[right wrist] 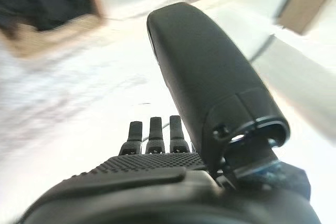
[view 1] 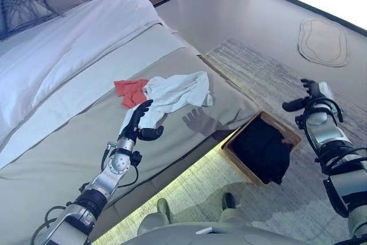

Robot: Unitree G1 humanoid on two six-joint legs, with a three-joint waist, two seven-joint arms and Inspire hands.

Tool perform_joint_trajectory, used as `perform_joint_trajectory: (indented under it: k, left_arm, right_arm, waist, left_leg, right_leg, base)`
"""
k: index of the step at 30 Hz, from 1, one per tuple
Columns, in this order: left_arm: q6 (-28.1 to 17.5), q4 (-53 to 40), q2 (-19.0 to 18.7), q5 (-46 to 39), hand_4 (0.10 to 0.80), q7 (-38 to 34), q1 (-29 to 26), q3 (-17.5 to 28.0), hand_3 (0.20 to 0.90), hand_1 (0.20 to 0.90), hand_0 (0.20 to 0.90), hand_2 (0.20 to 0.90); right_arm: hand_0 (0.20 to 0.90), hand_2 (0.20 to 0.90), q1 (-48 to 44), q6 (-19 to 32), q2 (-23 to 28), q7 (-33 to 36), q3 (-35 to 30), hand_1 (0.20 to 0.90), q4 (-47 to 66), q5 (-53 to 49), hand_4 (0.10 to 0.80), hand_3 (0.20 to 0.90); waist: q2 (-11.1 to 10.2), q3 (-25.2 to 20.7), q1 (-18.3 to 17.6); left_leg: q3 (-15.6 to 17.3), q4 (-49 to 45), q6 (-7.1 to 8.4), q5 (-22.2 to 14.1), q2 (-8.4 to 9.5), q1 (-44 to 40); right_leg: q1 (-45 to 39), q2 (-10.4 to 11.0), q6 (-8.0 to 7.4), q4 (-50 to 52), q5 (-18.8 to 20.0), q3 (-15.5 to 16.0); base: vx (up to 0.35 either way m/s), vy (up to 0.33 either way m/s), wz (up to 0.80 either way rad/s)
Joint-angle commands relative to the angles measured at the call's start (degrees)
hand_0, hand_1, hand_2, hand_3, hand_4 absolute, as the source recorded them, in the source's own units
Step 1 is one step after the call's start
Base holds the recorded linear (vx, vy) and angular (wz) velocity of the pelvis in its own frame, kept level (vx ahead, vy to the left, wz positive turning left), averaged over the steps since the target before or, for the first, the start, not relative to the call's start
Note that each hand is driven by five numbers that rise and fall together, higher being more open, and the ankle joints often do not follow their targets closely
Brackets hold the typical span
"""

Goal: Pick up the clothes from the bed and place them into the basket

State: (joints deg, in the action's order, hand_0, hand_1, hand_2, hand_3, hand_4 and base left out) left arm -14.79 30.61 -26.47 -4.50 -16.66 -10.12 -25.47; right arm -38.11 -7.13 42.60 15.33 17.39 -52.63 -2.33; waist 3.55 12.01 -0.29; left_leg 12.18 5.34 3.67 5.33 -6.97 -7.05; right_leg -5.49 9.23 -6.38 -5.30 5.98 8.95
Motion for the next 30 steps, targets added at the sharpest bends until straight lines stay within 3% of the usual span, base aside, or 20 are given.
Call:
perform_joint_trajectory:
  k: [1, 9, 15, 19, 22, 25, 30]
  left_arm:
    - [-4.54, -4.24, -2.16, -0.01, 0.8, -3.2, -4.4, 0.17, 0.9, 0.9, 0.9, 0.9]
    - [-8.63, -6.51, -2.43, -2.3, 0.8, -4.96, -5.47, 0.02, 0.9, 0.9, 0.9, 0.9]
    - [-12.25, -10.23, -2.52, -3.74, 0.8, -6.57, -7.81, -0.75, 0.9, 0.9, 0.9, 0.9]
    - [-13.29, -14.01, -3.24, -3.63, 0.8, -7.25, -7.85, -0.11, 0.9, 0.9, 0.9, 0.9]
    - [-13.08, -15.77, -3.98, -3.44, 0.8, -7.86, -7.91, 0.11, 0.9, 0.9, 0.9, 0.9]
    - [-13.06, -17.49, -4.81, -4.36, 0.8, -9.06, -8.01, -0.14, 0.9, 0.9, 0.9, 0.9]
    - [-13.55, -21.3, -6.28, -6.24, 0.8, -10.43, -6.82, 1.01, 0.9, 0.9, 0.9, 0.9]
  right_arm:
    - [0.9, 0.9, -14.81, 6.68, 2.38, 3.88, 4.74, 0.9, 0.44, 3.29, 0.8, 0.9]
    - [0.9, 0.9, -27.29, 7.03, 4.76, 2.83, 11.92, 0.9, -2.88, 4.02, 0.8, 0.9]
    - [0.9, 0.9, -35.48, 4.23, 4.2, 2.87, 16.49, 0.9, -5.23, 4.73, 0.8, 0.9]
    - [0.9, 0.9, -37.06, -0.13, 2.84, 3.42, 18.38, 0.9, -5.26, 4.27, 0.8, 0.9]
    - [0.9, 0.9, -36.99, -1.72, 1.95, 4.12, 18.3, 0.9, -5.42, 4.14, 0.8, 0.9]
    - [0.9, 0.9, -36.29, -2.94, 0.92, 4.87, 18.16, 0.9, -7.1, 4.11, 0.8, 0.9]
    - [0.9, 0.9, -35.32, -5.73, 1.15, 4.66, 17.57, 0.9, -8.73, 3.55, 0.8, 0.9]
  waist:
    - [-1.17, -1.73, 3.42]
    - [2.06, 2.91, 7.34]
    - [4.78, 10.4, 10.54]
    - [4.68, 15.53, 11.97]
    - [4.29, 17.74, 12.51]
    - [3.75, 17.79, 13.45]
    - [3.98, 17.79, 14.31]
  left_leg:
    - [-1.67, -0.34, 2.71, -2.9, -4.25, 0.76]
    - [-6.31, -4.54, 2.43, -2.64, -2.03, 7.92]
    - [-11.05, -12.3, 1.37, -3.65, 1.55, 17.17]
    - [-12.75, -20.92, -0.2, -6.11, 3.86, 23.61]
    - [-13.3, -24.74, -1.01, -7.42, 4.49, 26.5]
    - [-14.27, -30.19, -1.76, -10.74, 5.01, 31.22]
    - [-14.51, -39.76, -3.64, -14.92, 6.19, 39.58]
  right_leg:
    - [0.65, 2.4, 1.44, 4.01, -4.75, 2.46]
    - [6.03, 4.89, 2.68, 11.75, -8.52, 6.02]
    - [14.53, 8.06, 3.37, 23.51, -12.27, 7.56]
    - [21.53, 9.99, 3.79, 33.46, -14.71, 6.42]
    - [24.23, 10.53, 4.04, 37.39, -15.72, 5.7]
    - [28.23, 10.91, 4.0, 42.52, -18.19, 4.87]
    - [35.24, 11.43, 5.28, 50.4, -20.31, 3.97]
  base:
    - [0.021, 0.035, 0.23]
    - [-0.063, 0.076, 0.34]
    - [-0.161, 0.067, 0.3]
    - [-0.112, 0.022, 0.33]
    - [-0.066, -0.007, 0.25]
    - [0.026, -0.032, 0.16]
    - [0.004, -0.011, 0.11]
